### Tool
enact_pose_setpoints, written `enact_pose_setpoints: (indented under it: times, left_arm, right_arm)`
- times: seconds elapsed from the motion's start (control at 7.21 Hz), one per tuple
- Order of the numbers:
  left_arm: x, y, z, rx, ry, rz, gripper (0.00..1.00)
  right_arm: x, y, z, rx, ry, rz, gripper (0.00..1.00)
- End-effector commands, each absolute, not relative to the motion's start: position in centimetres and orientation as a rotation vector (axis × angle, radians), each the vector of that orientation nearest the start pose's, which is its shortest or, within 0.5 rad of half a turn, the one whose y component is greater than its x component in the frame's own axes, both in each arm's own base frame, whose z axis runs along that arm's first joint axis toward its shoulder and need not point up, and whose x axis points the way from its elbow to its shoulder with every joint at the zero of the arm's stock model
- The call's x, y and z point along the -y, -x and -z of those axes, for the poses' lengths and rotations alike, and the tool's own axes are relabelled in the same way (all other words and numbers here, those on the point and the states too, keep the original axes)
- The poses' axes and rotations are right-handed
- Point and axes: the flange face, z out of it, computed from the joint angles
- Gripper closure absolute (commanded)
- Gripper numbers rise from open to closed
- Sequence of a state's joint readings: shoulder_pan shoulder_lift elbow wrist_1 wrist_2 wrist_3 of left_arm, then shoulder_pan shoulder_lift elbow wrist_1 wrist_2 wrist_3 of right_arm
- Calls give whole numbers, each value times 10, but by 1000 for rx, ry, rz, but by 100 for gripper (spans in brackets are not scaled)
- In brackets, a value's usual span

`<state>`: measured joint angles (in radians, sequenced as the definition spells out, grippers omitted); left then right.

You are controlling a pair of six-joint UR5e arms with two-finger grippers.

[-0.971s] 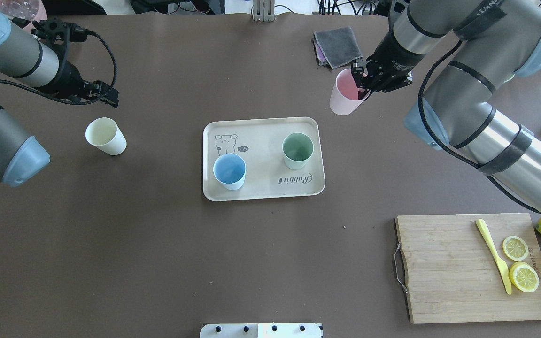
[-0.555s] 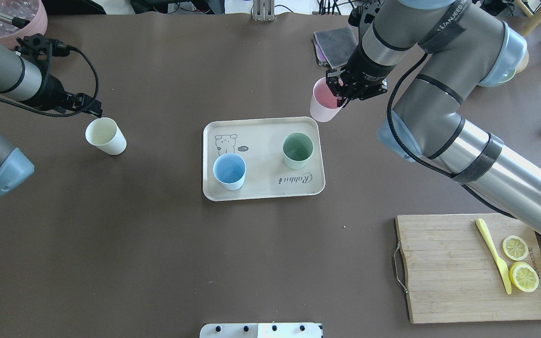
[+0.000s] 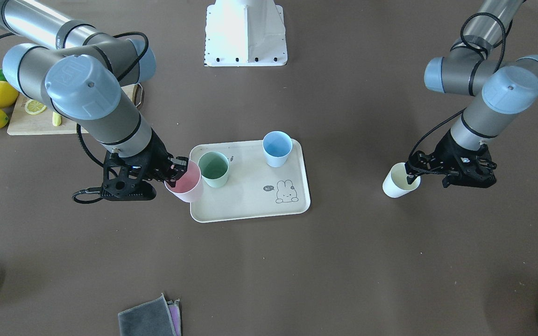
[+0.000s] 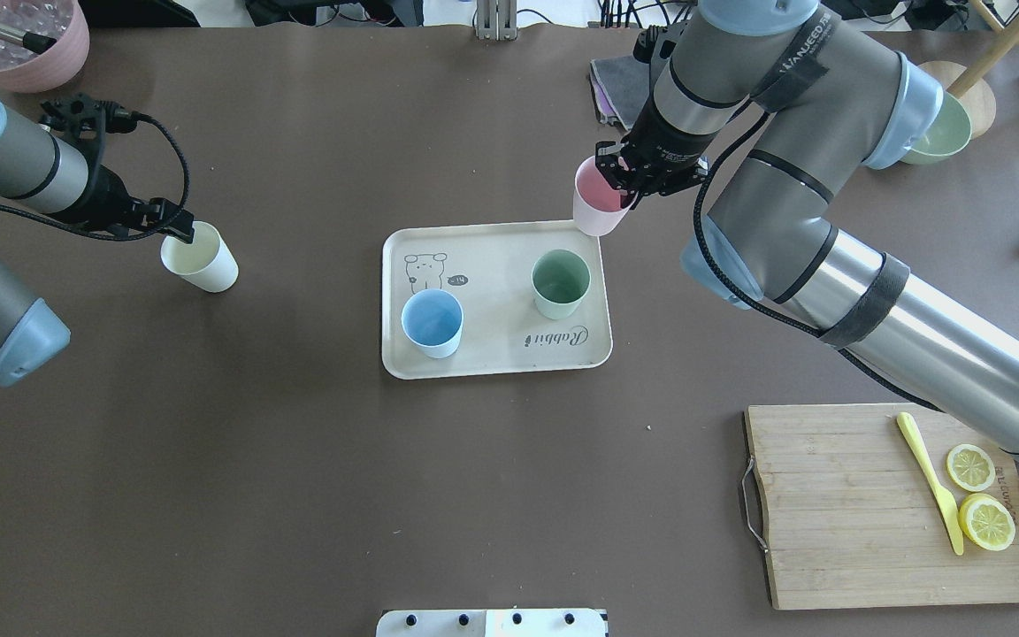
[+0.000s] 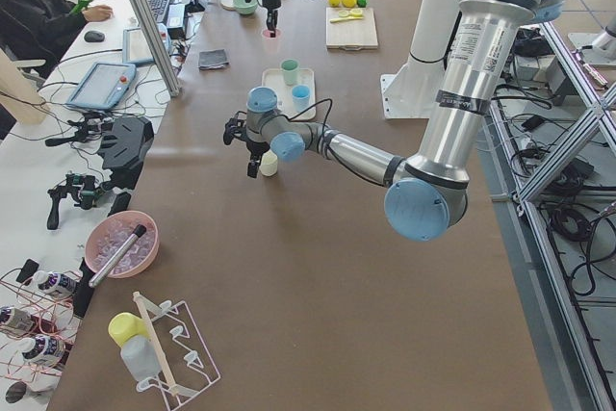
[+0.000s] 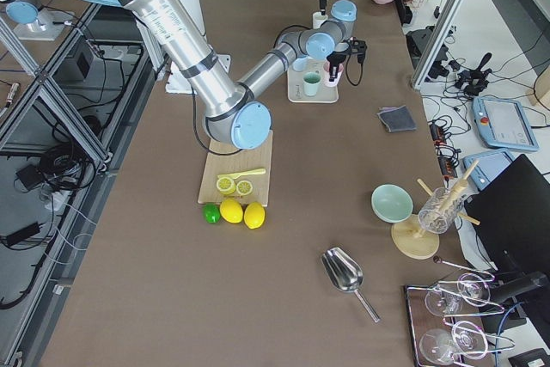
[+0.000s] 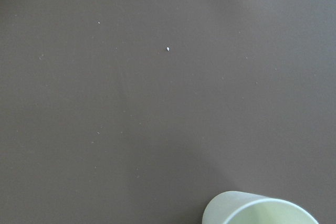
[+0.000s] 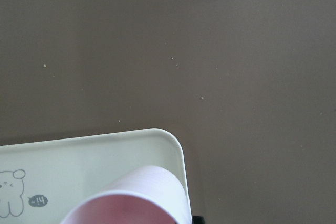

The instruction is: Place all cups on tray

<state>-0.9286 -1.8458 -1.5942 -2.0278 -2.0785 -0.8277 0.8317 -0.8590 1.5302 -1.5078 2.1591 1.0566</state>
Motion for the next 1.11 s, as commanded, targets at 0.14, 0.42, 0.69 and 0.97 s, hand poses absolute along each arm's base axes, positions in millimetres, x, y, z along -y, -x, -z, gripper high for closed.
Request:
enact_pose_setpoints:
  times: [0.14,0.42,0.69,0.97]
  left_arm:
    - [534,-334,-454,-878,-206,-12,66]
    - [534,-341,-451,-901,-219,-15,100]
    - [558,-341,-394,-920,-206,4,100]
    - [580,-354,-314,-926,-154,75,100]
  right_arm:
    - [577,458,-250,909,-6,-43,100]
    - [580,472,-261,921,-20,-29,100]
    - [580,473,-251,931,-29,-26,100]
    - [574,489,-246,927,-34,-8,100]
